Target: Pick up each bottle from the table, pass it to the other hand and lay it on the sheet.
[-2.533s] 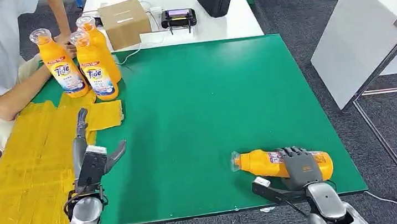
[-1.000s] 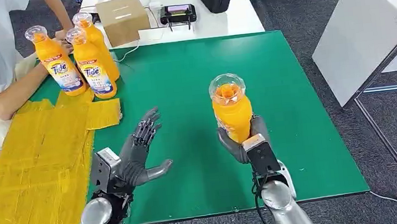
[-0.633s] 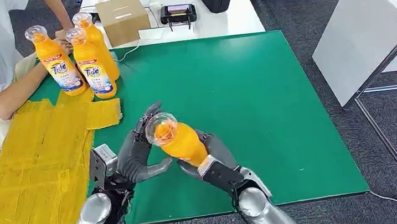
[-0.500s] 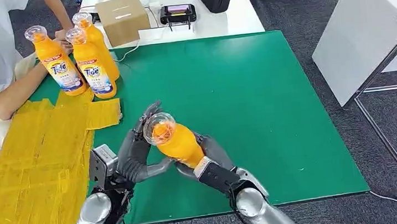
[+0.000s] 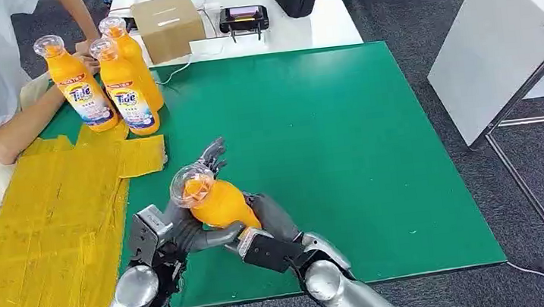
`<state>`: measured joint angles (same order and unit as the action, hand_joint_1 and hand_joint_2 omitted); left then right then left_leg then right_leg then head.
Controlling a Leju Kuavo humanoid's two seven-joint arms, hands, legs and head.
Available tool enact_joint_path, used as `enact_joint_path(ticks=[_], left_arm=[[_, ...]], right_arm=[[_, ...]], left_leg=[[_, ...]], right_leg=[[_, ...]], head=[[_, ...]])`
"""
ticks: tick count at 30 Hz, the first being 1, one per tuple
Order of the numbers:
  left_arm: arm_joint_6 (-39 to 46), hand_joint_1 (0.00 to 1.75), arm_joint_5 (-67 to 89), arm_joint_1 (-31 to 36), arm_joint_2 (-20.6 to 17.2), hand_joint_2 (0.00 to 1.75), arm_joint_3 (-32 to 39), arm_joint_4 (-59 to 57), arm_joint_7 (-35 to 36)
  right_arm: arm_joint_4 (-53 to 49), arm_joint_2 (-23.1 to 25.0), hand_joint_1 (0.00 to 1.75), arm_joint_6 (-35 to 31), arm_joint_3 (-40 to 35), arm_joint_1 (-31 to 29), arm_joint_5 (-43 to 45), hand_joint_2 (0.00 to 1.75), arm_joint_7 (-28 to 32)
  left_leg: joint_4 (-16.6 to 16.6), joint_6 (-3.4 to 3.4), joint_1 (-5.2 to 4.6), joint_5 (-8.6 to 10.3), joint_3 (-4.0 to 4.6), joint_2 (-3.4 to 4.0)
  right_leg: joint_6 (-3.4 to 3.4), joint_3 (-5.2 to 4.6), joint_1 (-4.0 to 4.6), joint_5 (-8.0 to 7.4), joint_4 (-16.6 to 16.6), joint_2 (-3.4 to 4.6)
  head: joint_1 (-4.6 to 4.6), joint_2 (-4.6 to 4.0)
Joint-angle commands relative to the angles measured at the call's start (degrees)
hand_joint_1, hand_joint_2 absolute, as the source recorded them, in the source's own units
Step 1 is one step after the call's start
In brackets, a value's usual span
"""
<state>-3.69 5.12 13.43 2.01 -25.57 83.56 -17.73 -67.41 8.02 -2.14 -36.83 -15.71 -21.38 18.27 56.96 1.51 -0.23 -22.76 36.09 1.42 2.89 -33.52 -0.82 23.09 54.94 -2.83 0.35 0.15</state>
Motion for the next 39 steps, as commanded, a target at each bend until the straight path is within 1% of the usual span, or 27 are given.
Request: enact_joint_path(ticks=[1, 2, 3, 7, 9, 10, 13, 14, 15, 16, 17, 18, 19, 21, 22, 23, 25, 27, 28, 30, 31, 33, 34, 36, 37, 38, 39], left_arm=[[-2.5, 0.00, 4.3, 1.9, -2.8, 1.75, -5.3, -3.8, 0.1], [-2.7, 0.00, 5.7, 1.7, -3.2, 1.75, -6.0, -4.2, 0.0], [-2.8, 0.00, 6.0, 1.6, -3.3, 1.75, -6.2, -4.4, -0.1], [-2.8, 0.00, 6.1, 1.5, -3.3, 1.75, -6.3, -4.6, -0.2], [-2.8, 0.00, 6.1, 1.5, -3.3, 1.75, -6.3, -4.6, -0.2], [-2.8, 0.00, 6.1, 1.6, -3.2, 1.75, -6.3, -4.5, -0.1], [-2.9, 0.00, 6.2, 1.6, -3.2, 1.75, -6.2, -4.5, -0.1], [-3.1, 0.00, 5.9, 1.3, -2.9, 1.75, -5.7, -4.5, -0.3], [-3.5, 0.00, 5.2, 1.1, -2.7, 1.75, -5.5, -4.5, -0.4], [-3.9, 0.00, 4.3, 0.9, -2.3, 1.75, -4.9, -4.5, -0.3], [-3.7, 0.61, 3.6, 0.8, -1.8, 1.75, -4.2, -4.5, -0.3], [-3.7, 1.73, 3.2, 0.7, -1.6, 1.75, -3.9, -4.5, -0.2], [-3.7, 1.75, 2.8, 0.7, -1.4, 1.75, -3.6, -4.6, -0.1], [-3.9, 1.75, 1.4, 0.8, -1.1, 1.75, -2.8, -4.6, 0.2], [-4.0, 1.75, 1.2, 0.9, -1.0, 1.75, -2.7, -4.5, 0.2], [-3.9, 1.75, 1.1, 1.0, -1.0, 1.75, -2.7, -4.4, 0.1], [-3.9, 1.75, 0.8, 0.9, -0.9, 1.75, -2.6, -4.3, 0.1], [-3.9, 1.75, 0.4, 0.9, -0.7, 1.75, -2.4, -4.4, 0.1], [-3.9, 1.75, 0.2, 1.0, -0.7, 1.75, -2.4, -4.6, 0.1], [-3.9, 1.75, 0.2, 1.0, -0.7, 1.75, -2.4, -4.6, 0.1], [-3.9, 1.75, 0.2, 1.0, -0.7, 1.75, -2.4, -4.6, 0.1], [-4.0, 1.75, -0.1, 1.0, -0.8, 1.75, -2.5, -4.7, 0.1], [-4.0, 1.75, -0.1, 1.0, -0.8, 1.75, -2.5, -4.7, 0.1], [-3.9, 1.75, 0.0, 1.0, -0.5, 1.75, -2.9, -4.7, 0.1], [-3.9, 1.75, 0.0, 1.0, -0.5, 1.75, -3.0, -4.8, 0.1], [-3.6, 1.75, 0.2, 0.9, -0.5, 1.75, -3.1, -4.6, 0.1], [-1.8, 1.75, 1.2, 0.6, -0.5, 1.75, -2.7, -3.9, -0.2]], right_arm=[[0.4, -1.3, 1.54, -1.7, -0.9, -0.5, 0.7, 1.75, 0.2], [0.2, -1.4, 1.54, -2.0, -0.4, -0.1, 0.8, 1.75, 0.1], [0.2, -1.4, 1.57, -2.1, -0.2, 0.0, 0.8, 1.75, 0.0], [0.3, -1.5, 1.57, -2.1, -0.1, 0.1, 0.8, 1.75, 0.0], [0.3, -1.5, 1.57, -2.1, -0.1, 0.1, 0.8, 1.75, 0.0], [0.3, -1.5, 1.57, -2.1, -0.1, 0.2, 0.8, 1.75, 0.0], [0.5, -1.3, 1.59, -2.2, 0.0, 0.1, 0.8, 1.75, 0.0], [0.8, -1.2, 1.62, -2.4, 0.3, 0.3, 0.8, 1.75, -0.2], [1.0, -1.2, 1.59, -2.5, 0.4, 0.3, 0.6, 1.75, -0.2], [1.3, -1.3, 1.61, -2.7, 0.3, 0.4, 0.3, 1.75, -0.3], [1.6, -1.2, 1.61, -2.8, 0.3, 0.5, 0.1, 1.75, -0.2], [1.7, -1.2, 1.61, -2.8, 0.2, 0.5, 0.1, 1.75, -0.2], [1.7, -1.2, 1.59, -2.8, 0.2, 0.6, 0.1, 1.75, -0.2], [1.7, -1.2, 1.59, -3.1, 0.2, 0.7, -0.1, 1.75, 0.0], [1.6, -1.3, 1.61, -3.1, 0.3, 0.5, -0.1, 1.75, 0.0], [1.5, -1.3, 1.57, -3.0, 0.3, 0.4, -0.1, 1.75, 0.0], [1.5, -1.4, 1.62, -2.9, 0.4, 0.2, -0.1, 1.75, 0.0], [1.7, -1.4, 1.62, -2.8, 0.5, 0.0, -0.1, 1.75, 0.0], [1.7, -1.3, 1.64, -2.8, 0.5, -0.1, -0.1, 1.75, 0.0], [1.7, -1.3, 1.64, -2.8, 0.5, -0.1, -0.1, 1.75, 0.0], [1.7, -1.3, 1.64, -2.8, 0.5, -0.1, -0.1, 1.75, 0.0], [1.7, -1.3, 1.61, -3.6, 0.6, -0.1, -0.8, 1.75, 0.2], [1.7, -1.3, 1.61, -3.6, 0.6, -0.1, -0.8, 1.75, 0.2], [1.3, -1.3, 1.69, -4.0, 0.9, -0.1, -0.7, 1.75, 0.2], [1.1, -1.4, 1.68, -4.2, 1.1, 0.0, -0.6, 1.75, 0.2], [0.4, -1.4, 1.61, -4.7, 1.5, 0.3, -0.5, 1.75, 0.3], [-0.9, -1.3, 1.47, -5.6, 2.4, 1.0, 0.0, 1.75, 0.5]], left_leg=[[0.0, -0.10, 0.06, -0.12, -0.29, -0.15], [0.0, -0.14, 0.08, -0.18, -0.40, -0.19], [0.0, -0.08, 0.03, -0.08, -0.24, -0.12], [0.0, -0.11, 0.05, -0.13, -0.31, -0.12], [0.0, -0.06, 0.03, -0.05, -0.12, -0.04], [0.0, -0.10, 0.05, -0.12, -0.26, -0.06], [0.0, -0.10, 0.05, -0.12, -0.24, -0.13], [0.0, -0.08, 0.04, -0.08, -0.19, -0.07], [0.0, -0.06, 0.02, -0.06, -0.13, -0.05], [0.0, -0.10, 0.05, -0.13, -0.27, -0.08], [0.0, -0.08, 0.04, -0.09, -0.22, -0.08], [0.0, -0.07, 0.03, -0.07, -0.18, -0.08], [0.0, -0.09, 0.06, -0.13, -0.27, -0.10], [-0.1, -0.05, 0.02, -0.03, -0.10, -0.05], [0.0, -0.09, 0.05, -0.12, -0.27, -0.10], [0.0, -0.07, 0.04, -0.09, -0.19, -0.09], [0.0, -0.11, 0.07, -0.15, -0.27, -0.12], [0.0, -0.07, 0.04, -0.06, -0.11, -0.06], [0.0, -0.09, 0.05, -0.11, -0.21, -0.10], [0.0, -0.07, 0.02, -0.06, -0.14, -0.07], [0.0, -0.10, 0.06, -0.13, -0.25, -0.11], [0.0, -0.05, 0.01, -0.04, -0.11, -0.07], [0.0, -0.09, 0.04, -0.10, -0.22, -0.10], [0.0, -0.05, 0.02, -0.04, -0.09, -0.05], [0.0, -0.08, 0.05, -0.11, -0.19, -0.08], [0.0, -0.06, 0.04, -0.07, -0.15, -0.09], [0.0, -0.09, 0.04, -0.13, -0.26, -0.14]], right_leg=[[-0.11, 0.31, 0.01, 0.14, 0.0, 0.17], [-0.15, 0.42, 0.02, 0.19, 0.0, 0.23], [-0.09, 0.25, -0.01, 0.09, 0.0, 0.14], [-0.12, 0.32, 0.00, 0.14, 0.0, 0.21], [-0.07, 0.13, 0.00, 0.04, 0.0, 0.17], [-0.12, 0.26, 0.01, 0.11, 0.0, 0.25], [-0.11, 0.25, 0.01, 0.13, 0.0, 0.18], [-0.09, 0.19, 0.00, 0.08, 0.0, 0.19], [-0.06, 0.13, -0.01, 0.05, 0.0, 0.15], [-0.10, 0.28, 0.00, 0.13, 0.0, 0.23], [-0.09, 0.22, 0.00, 0.09, 0.0, 0.18], [-0.07, 0.19, -0.01, 0.07, 0.0, 0.15], [-0.10, 0.29, 0.02, 0.12, 0.0, 0.21], [-0.05, 0.11, -0.01, 0.03, -0.1, 0.13], [-0.10, 0.29, 0.01, 0.11, -0.1, 0.21], [-0.08, 0.21, 0.00, 0.09, 0.0, 0.15], [-0.12, 0.30, 0.02, 0.15, 0.0, 0.22], [-0.07, 0.13, 0.01, 0.05, 0.0, 0.15], [-0.10, 0.24, 0.01, 0.10, 0.0, 0.20], [-0.07, 0.16, 0.00, 0.07, 0.0, 0.16], [-0.11, 0.27, 0.01, 0.12, 0.0, 0.22], [-0.06, 0.12, -0.02, 0.05, 0.0, 0.13], [-0.09, 0.23, 0.00, 0.10, 0.0, 0.19], [-0.05, 0.10, 0.00, 0.04, 0.0, 0.13], [-0.09, 0.22, 0.01, 0.09, 0.0, 0.20], [-0.07, 0.17, 0.00, 0.07, 0.0, 0.15], [-0.10, 0.29, -0.01, 0.14, 0.0, 0.18]], head=[[0.00, 0.00], [-0.02, 0.00], [0.00, 0.00], [-0.02, 0.00], [0.00, 0.00], [-0.02, 0.00], [-0.02, 0.00], [-0.02, 0.00], [-0.02, 0.00], [0.00, 0.00], [-0.02, 0.00], [0.00, 0.00], [0.00, 0.00], [0.00, 0.00], [0.00, 0.00], [0.00, 0.00], [0.00, 0.00], [-0.02, 0.00], [-0.02, 0.00], [-0.02, 0.00], [0.00, 0.02], [-0.02, 0.00], [0.00, 0.00], [-0.02, 0.00], [0.00, 0.00], [-0.02, 0.00], [-0.02, 0.00]])
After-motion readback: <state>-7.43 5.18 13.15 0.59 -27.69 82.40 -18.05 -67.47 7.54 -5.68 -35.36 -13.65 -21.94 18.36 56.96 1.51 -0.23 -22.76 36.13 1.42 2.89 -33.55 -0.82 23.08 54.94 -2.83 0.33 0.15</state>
